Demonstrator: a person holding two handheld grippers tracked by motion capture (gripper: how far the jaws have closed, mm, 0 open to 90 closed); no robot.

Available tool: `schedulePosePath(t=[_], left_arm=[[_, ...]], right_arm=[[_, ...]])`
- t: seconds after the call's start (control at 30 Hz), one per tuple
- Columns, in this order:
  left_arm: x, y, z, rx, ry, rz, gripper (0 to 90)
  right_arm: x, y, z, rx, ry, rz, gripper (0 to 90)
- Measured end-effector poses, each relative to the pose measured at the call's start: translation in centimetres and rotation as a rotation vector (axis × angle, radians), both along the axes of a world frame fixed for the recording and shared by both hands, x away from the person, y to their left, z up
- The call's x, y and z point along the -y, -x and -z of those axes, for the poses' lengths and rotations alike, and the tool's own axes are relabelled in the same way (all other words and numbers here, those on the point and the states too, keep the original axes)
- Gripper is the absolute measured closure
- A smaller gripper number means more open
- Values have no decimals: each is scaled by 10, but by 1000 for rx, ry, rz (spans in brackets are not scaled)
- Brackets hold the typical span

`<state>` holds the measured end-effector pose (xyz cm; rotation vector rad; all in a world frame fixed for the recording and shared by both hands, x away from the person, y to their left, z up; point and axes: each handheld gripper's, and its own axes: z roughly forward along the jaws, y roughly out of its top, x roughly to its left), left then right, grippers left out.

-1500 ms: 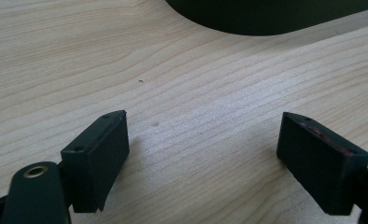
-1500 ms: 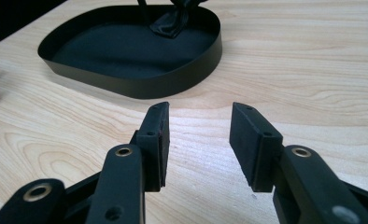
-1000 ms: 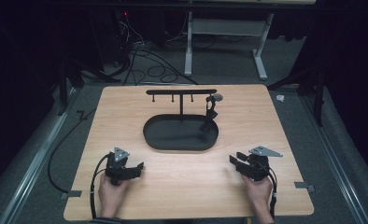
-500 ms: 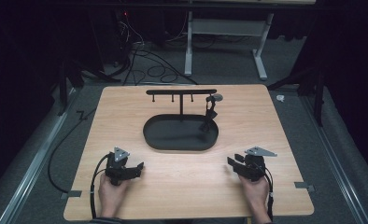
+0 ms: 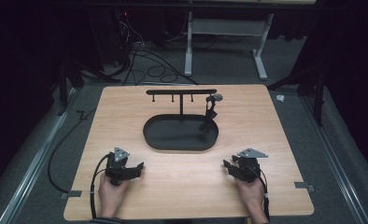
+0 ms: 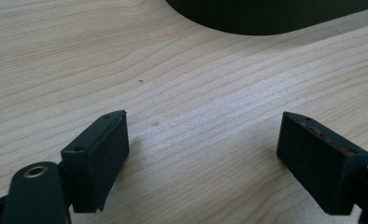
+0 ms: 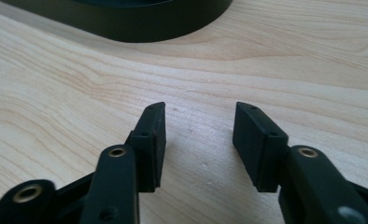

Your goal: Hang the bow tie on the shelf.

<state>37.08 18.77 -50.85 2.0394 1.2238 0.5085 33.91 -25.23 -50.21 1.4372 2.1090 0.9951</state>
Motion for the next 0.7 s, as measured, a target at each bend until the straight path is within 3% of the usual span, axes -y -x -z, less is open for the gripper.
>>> schedulePosePath(t=[0.07, 0.17, 0.7], left_arm=[[0, 0, 0, 0, 0, 1, 173], [0, 0, 0, -2, -4, 2, 170], [0, 1, 0, -1, -3, 3, 170]], right_arm=[[-5, 1, 0, 12, 48, -13, 510], [-8, 1, 0, 18, 76, -20, 494], [-8, 1, 0, 16, 74, -30, 465]])
